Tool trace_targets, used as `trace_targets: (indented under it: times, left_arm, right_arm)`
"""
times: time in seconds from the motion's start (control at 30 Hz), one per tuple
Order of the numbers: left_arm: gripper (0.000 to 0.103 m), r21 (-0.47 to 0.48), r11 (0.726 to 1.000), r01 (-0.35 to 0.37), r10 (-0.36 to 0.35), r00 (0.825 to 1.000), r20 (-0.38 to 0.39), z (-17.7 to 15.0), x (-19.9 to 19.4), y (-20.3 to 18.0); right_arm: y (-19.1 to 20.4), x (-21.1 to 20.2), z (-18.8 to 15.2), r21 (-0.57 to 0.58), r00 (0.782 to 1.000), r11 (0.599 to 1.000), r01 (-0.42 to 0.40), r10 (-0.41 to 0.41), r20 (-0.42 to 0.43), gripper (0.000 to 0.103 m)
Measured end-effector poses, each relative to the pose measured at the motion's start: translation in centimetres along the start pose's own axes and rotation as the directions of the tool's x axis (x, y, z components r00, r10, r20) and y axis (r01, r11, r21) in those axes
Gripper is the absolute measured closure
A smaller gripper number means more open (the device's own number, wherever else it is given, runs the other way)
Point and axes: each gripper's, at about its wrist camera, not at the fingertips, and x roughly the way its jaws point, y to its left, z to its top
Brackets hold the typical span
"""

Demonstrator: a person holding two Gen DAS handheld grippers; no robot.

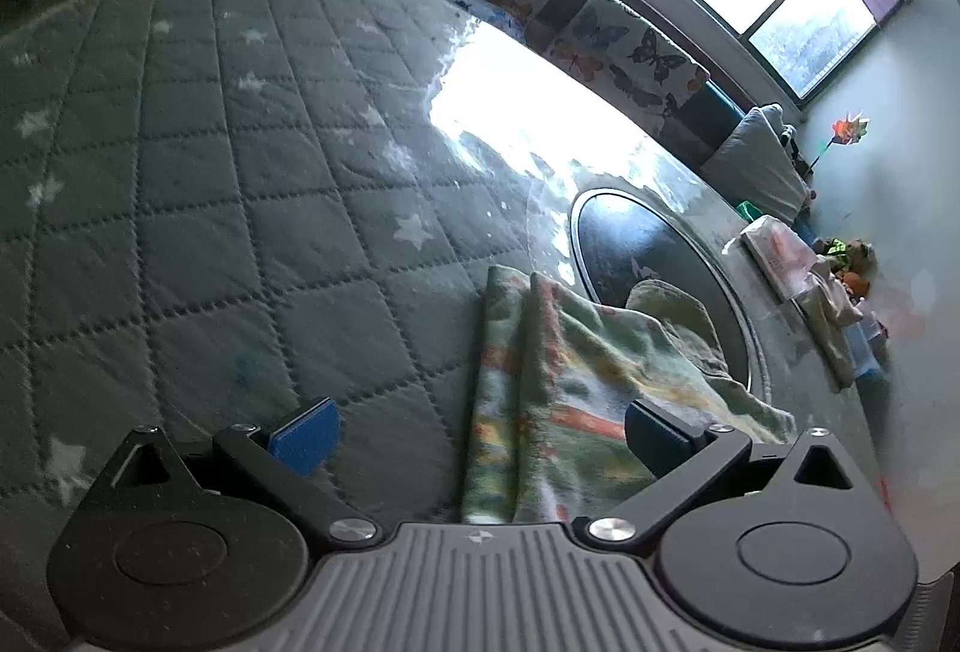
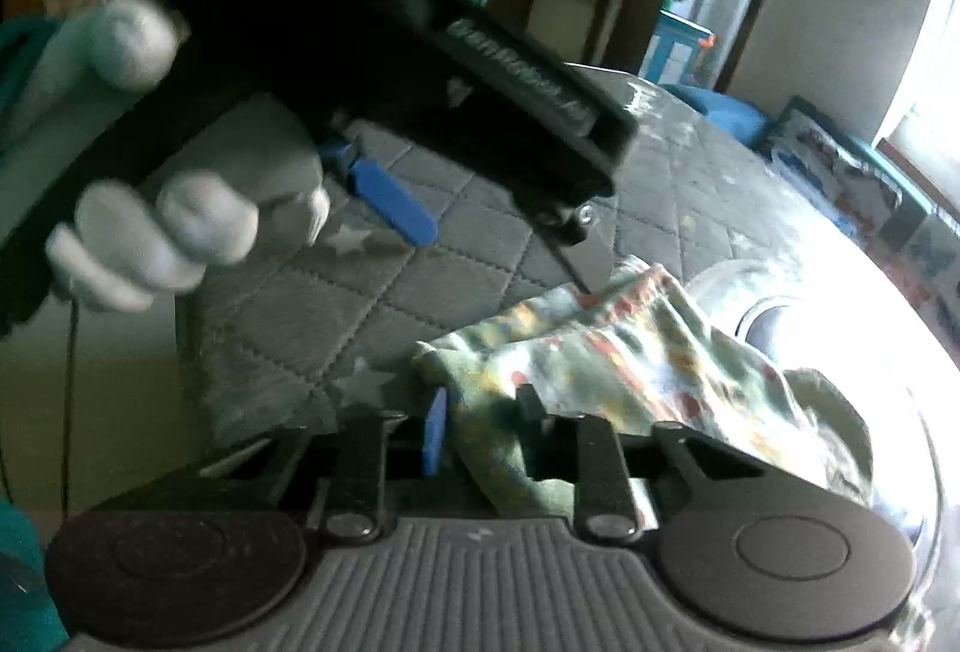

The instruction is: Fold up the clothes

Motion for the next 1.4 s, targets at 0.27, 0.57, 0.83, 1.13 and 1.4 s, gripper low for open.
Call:
trace_targets:
  times: [0.27,0.57,0.83,1.13,1.4]
  left_arm:
    - [0.0,-0.115,0.991,0.066,-0.072,0.996,-0.045,0.8,1.1,-0.2]
    - [0.008,-0.146,0.978,0.15,-0.167,0.979,-0.115,1.6,4.0,-2.5]
    - [0.067,-0.163,0.965,0.207,-0.235,0.956,-0.177,1.3,6.4,-3.0]
    - [0.077,-0.117,0.975,0.191,-0.209,0.964,-0.167,0.9,6.6,-3.6]
    - [0.075,-0.038,0.985,0.166,-0.17,0.972,-0.16,0.6,6.4,-4.4]
  right_arm:
    - [-3.1,-2.9,0.0,0.185,0.994,0.981,-0.066,0.048,0.099,0.092]
    - [-5.3,-5.9,-1.2,0.264,0.981,0.959,-0.102,0.053,0.186,0.093]
    - [-6.5,-5.6,-1.6,0.284,0.974,0.949,-0.14,0.079,0.213,0.092]
    - [-11.1,-8.3,-6.2,0.446,0.983,0.894,-0.03,-0.056,0.177,0.067]
    - [-19.1,-9.3,-13.0,0.625,0.954,0.743,0.241,-0.301,-0.01,0.061]
